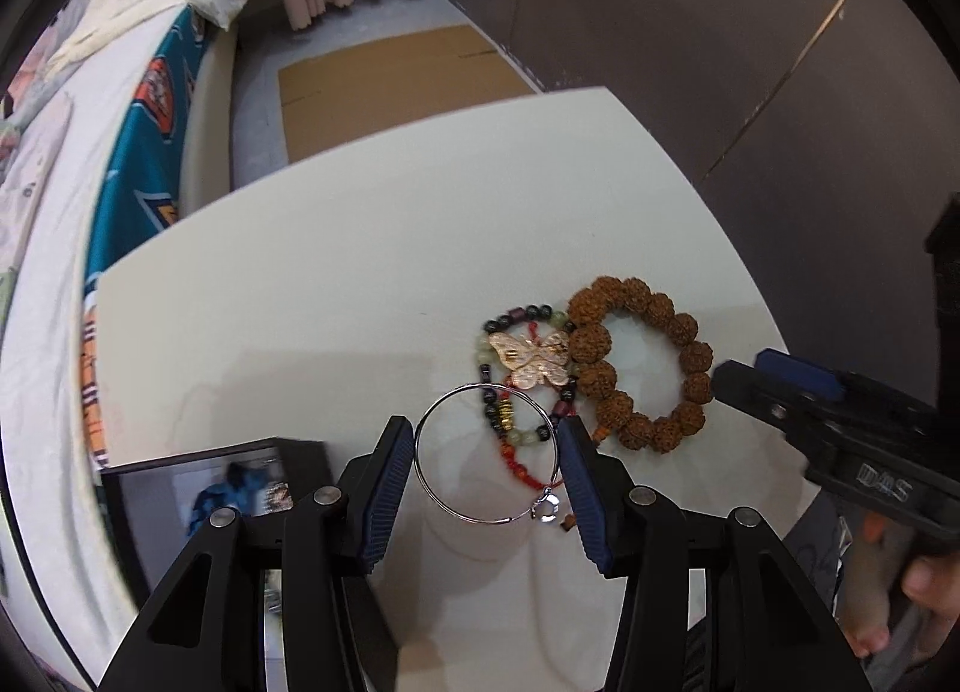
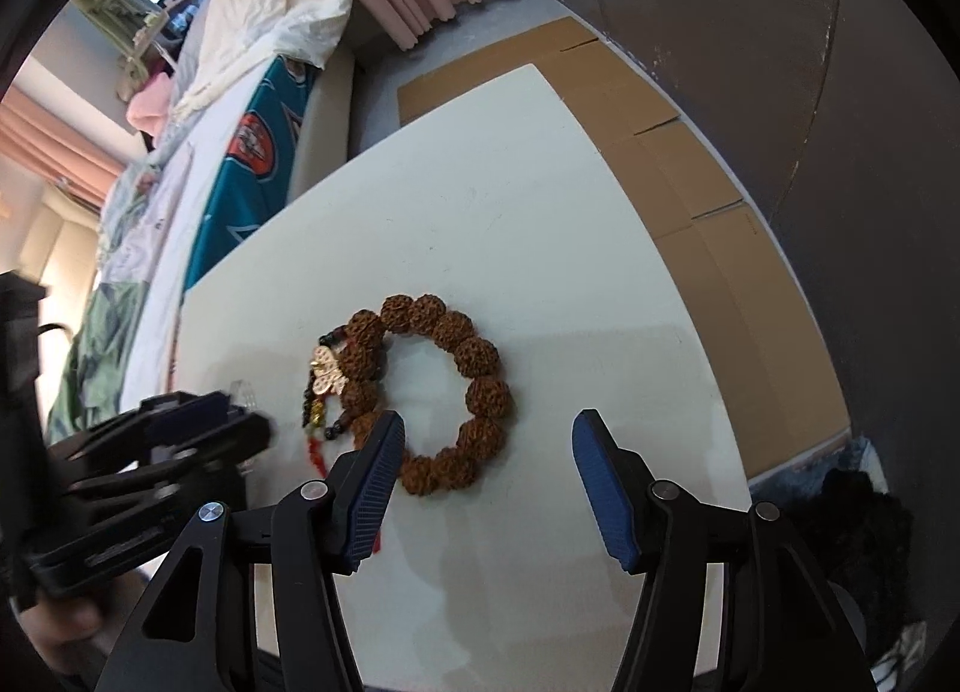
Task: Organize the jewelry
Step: 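Drop silver bangle into box with left tool while right tool lifts brown bead bracelet, then lower the brown bead bracelet into the box and open the right tool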
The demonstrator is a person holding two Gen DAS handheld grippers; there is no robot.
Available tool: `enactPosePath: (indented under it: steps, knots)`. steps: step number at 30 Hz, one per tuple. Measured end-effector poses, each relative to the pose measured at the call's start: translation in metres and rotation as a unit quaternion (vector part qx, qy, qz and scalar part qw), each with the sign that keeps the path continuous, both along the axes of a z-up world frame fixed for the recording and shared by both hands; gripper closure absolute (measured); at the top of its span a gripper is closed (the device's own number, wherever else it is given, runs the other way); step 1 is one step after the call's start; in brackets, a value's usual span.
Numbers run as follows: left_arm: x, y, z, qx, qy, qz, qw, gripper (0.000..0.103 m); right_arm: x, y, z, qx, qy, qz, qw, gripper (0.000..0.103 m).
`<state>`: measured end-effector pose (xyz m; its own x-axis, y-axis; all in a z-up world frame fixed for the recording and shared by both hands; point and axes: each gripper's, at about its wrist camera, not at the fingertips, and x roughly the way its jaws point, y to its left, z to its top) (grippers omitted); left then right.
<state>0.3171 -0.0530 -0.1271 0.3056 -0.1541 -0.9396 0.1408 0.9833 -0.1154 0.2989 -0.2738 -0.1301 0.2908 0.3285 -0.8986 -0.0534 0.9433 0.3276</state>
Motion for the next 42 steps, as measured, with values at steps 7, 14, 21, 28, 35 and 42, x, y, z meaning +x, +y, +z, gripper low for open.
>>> enactPosePath:
  steps: [7, 14, 21, 28, 35, 42]
  knots:
    - [-0.013, 0.027, 0.028, -0.016, -0.025, 0.023, 0.9993, 0.052, 0.01, 0.023, -0.011, -0.054, 0.014, 0.015, 0.998, 0.074]
    - [-0.03, 0.055, 0.049, -0.031, -0.045, 0.042, 0.9977, 0.052, 0.003, 0.027, -0.004, -0.063, -0.01, 0.015, 0.998, 0.083]
    - [-0.046, 0.081, 0.058, -0.047, -0.058, 0.067, 0.9949, 0.052, -0.015, 0.036, 0.042, -0.001, -0.057, 0.028, 0.998, 0.084]
    - [-0.062, 0.105, 0.062, -0.056, -0.065, 0.088, 0.9924, 0.051, -0.034, 0.065, 0.09, 0.019, -0.108, 0.053, 0.993, 0.084]
    - [-0.072, 0.126, 0.067, -0.083, -0.08, 0.105, 0.9878, 0.027, -0.048, 0.098, 0.12, 0.032, -0.137, 0.085, 0.986, 0.084]
    - [-0.089, 0.155, 0.078, -0.095, -0.101, 0.128, 0.9821, 0.025, -0.06, 0.135, 0.136, 0.036, -0.153, 0.119, 0.98, 0.084]
